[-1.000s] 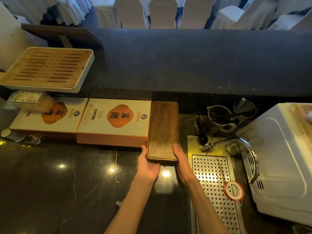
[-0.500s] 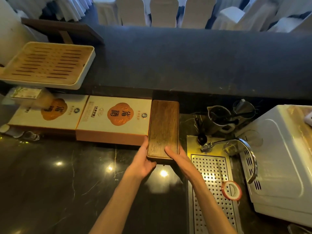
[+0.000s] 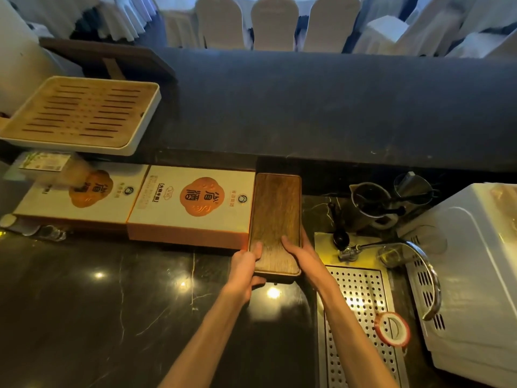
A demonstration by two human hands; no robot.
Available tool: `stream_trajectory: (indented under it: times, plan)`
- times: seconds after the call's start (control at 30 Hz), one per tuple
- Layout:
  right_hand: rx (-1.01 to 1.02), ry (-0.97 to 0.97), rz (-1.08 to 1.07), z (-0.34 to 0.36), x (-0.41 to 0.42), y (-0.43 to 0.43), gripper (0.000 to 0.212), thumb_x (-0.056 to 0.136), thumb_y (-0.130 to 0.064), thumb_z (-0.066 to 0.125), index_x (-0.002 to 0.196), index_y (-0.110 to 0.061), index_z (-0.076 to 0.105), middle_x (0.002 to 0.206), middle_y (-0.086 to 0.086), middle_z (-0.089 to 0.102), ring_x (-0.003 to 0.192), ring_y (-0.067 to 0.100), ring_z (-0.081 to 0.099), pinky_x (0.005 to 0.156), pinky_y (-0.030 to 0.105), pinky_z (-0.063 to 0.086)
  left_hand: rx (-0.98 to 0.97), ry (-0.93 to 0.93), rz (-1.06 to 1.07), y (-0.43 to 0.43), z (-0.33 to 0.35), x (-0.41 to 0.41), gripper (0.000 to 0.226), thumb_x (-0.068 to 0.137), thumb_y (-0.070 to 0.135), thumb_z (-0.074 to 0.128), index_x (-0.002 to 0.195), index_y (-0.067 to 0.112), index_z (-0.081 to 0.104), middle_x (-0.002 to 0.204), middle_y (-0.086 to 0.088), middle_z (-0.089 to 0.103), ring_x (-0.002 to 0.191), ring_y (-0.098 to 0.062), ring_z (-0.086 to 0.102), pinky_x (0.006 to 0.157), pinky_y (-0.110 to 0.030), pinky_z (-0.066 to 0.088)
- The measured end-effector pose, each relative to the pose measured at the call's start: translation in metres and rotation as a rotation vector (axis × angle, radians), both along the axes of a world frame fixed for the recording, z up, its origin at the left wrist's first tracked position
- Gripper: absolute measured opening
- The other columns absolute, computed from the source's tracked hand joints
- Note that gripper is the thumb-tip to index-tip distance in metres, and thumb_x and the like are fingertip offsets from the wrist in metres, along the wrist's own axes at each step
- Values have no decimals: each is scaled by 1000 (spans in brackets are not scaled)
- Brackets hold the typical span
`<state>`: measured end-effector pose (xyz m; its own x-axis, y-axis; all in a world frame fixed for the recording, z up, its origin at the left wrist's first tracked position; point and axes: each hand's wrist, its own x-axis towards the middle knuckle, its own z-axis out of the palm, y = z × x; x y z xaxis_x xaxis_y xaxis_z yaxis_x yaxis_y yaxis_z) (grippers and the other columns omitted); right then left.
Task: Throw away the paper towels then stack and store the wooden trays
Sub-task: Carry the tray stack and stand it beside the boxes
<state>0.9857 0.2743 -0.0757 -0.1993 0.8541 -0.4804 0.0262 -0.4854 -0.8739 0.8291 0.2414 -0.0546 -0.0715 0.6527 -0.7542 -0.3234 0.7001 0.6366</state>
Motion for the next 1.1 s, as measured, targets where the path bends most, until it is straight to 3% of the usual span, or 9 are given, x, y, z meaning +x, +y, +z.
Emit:
stream_trajectory:
  times: [0.13,0.4,0.53,0.6,0.67,0.77,0.87,0.97,1.1]
  plan:
    - [-2,46,-74,-8,-3,-2,76,76,-46,67,143,-39,30,122,-12,59,97,1,68,70,16,56,-1,-34,22,0,1,3,25,95,29,56,116,16,59,103,-10,75,91,-26,73,61,-37,59]
    - [-105,86,-37,-15,3,1,95,74,-48,72,152,-36,18,131,-1,58,102,10,69,74,23,58,55,117,51,-2,5,14,27,94,33,57,114,14,59,101,-11,73,89,-25,72,49,-27,55]
    - [-81,-36,49,4,0,3,94,84,-48,67,154,-34,6,142,2,51,113,14,61,92,32,52,126,160,-79,-10,14,11,36,96,40,53,122,16,58,108,-10,73,90,-19,72,55,-27,56]
    - [-64,-151,96,19,0,0,98,86,-54,63,154,-33,-5,152,5,40,129,23,50,108,38,40,117,173,-184,-11,22,4,44,95,48,50,125,17,57,109,-6,72,91,-14,69,61,-28,54]
    - [48,-280,103,31,1,-11,93,88,-60,55,152,-37,-7,159,2,24,144,24,30,116,39,26,93,217,-311,-16,31,-7,60,92,59,46,130,15,57,118,-5,69,103,-16,65,80,-36,54]
    - [317,-442,139,36,5,-47,74,93,-64,40,152,-43,1,164,-8,6,151,15,3,121,45,11,150,691,-459,-45,29,-22,63,92,58,47,143,23,43,145,-3,51,133,-22,48,111,-45,39]
    - [551,-903,319,32,12,-89,80,92,-66,30,153,-34,-10,163,-9,-12,149,15,-19,120,44,0,564,1216,-612,-78,27,-14,55,96,40,43,148,35,24,159,7,25,149,-21,18,117,-43,24]
    - [603,-1164,487,30,7,-106,80,95,-54,37,155,-25,-8,162,-4,-15,149,20,-17,122,48,1,593,1340,-891,-82,12,-5,65,100,38,34,153,31,-3,162,8,-10,150,-18,-9,119,-57,7]
    - [596,-1227,449,32,-3,-102,82,93,-39,49,156,-22,-1,165,0,0,151,20,6,122,48,10,557,1324,-896,-82,-2,-3,75,99,37,37,150,32,-18,161,10,-18,150,-19,-6,115,-67,5]
